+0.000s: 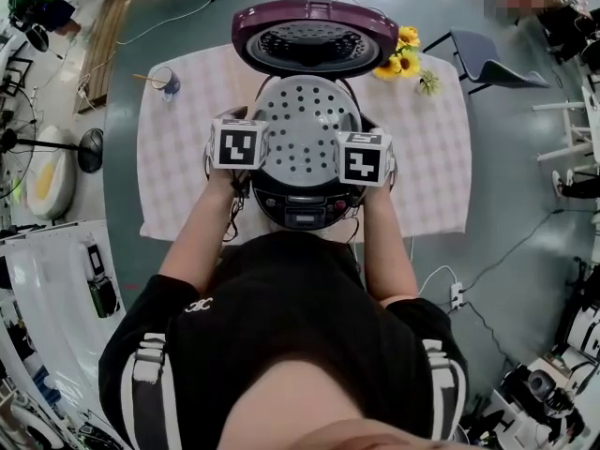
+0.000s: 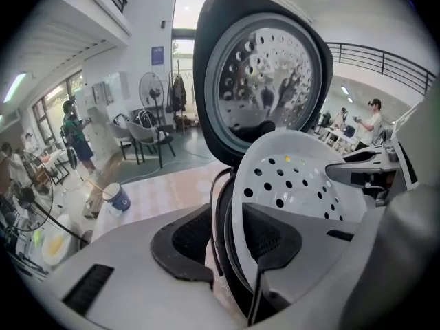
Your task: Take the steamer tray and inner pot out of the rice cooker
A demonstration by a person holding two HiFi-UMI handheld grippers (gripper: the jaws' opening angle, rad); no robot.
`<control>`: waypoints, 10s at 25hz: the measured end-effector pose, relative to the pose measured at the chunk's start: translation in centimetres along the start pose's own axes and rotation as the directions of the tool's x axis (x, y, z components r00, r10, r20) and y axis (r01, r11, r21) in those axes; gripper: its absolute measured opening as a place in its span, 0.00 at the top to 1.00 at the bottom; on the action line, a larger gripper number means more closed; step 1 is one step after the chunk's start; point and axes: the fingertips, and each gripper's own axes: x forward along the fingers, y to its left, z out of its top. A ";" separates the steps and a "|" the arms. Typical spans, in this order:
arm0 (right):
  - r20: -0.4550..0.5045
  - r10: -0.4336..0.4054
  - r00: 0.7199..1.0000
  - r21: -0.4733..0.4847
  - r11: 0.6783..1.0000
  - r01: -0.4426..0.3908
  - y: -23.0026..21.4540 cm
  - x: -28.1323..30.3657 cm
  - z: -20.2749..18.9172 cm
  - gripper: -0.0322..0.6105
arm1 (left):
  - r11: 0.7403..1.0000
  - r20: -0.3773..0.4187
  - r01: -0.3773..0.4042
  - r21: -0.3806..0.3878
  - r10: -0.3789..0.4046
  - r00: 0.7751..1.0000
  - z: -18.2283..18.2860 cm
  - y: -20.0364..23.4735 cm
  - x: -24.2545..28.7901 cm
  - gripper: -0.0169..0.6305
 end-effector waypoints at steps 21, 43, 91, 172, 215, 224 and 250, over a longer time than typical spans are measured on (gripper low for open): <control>0.164 -0.040 0.986 0.019 0.999 0.038 -4.7 -8.6 1.1 0.92 | 0.992 0.219 0.111 0.066 -0.123 0.968 3.6 -8.2 -6.3 0.95; 0.197 -0.018 0.980 0.038 0.999 0.011 15.0 -7.0 6.8 0.93 | 0.986 0.272 0.156 0.064 -0.168 0.948 -0.5 11.2 -12.5 0.95; -0.216 0.166 0.962 0.119 0.983 -0.143 34.6 20.6 -2.6 0.93 | 0.966 -0.082 0.187 -0.178 -0.204 0.975 -17.0 33.2 6.6 0.93; 0.760 -0.121 0.638 0.113 0.992 0.054 13.2 -18.6 12.8 0.95 | 0.991 0.680 0.021 0.130 -0.105 0.726 4.3 9.6 -21.3 0.97; 0.757 0.190 0.625 0.062 0.932 -0.358 0.9 -17.6 10.0 0.50 | 0.987 0.673 -0.011 0.162 -0.102 0.733 8.3 -3.3 -18.3 0.49; 0.705 0.215 0.676 0.182 0.866 -0.465 -1.2 -15.8 8.2 0.44 | 0.983 0.583 0.181 0.030 -0.164 0.796 6.4 -0.9 -15.8 0.45; 0.336 0.615 0.714 0.734 0.304 -0.608 -2.4 -3.1 -7.2 0.46 | 0.467 0.280 0.613 -0.637 -0.601 0.749 -5.8 -1.8 -4.6 0.50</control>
